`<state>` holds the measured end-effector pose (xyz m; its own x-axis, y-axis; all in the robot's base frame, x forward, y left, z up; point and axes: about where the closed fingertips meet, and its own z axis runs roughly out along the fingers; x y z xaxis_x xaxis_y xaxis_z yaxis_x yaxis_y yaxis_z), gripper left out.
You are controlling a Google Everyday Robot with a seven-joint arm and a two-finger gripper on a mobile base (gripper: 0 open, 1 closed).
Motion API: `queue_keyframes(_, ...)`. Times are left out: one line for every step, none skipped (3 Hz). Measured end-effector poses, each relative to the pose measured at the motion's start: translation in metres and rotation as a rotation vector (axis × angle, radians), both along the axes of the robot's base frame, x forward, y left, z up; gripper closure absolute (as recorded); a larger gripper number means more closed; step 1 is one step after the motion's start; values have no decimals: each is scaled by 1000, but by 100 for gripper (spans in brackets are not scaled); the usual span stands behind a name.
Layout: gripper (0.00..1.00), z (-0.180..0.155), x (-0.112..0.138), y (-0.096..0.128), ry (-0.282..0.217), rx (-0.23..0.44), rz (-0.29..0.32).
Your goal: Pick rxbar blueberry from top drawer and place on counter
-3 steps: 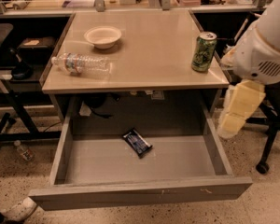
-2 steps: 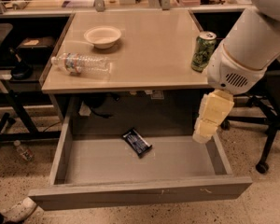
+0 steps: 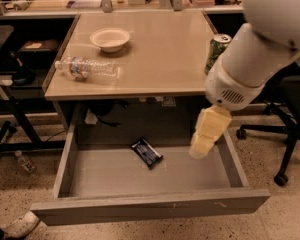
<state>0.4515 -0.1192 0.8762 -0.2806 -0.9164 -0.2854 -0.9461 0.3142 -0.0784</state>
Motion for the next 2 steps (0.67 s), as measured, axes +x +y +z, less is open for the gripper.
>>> queue_keyframes(0, -34, 19, 38, -1, 37, -29)
queue_keyframes(0, -65, 45, 60, 8, 71, -66)
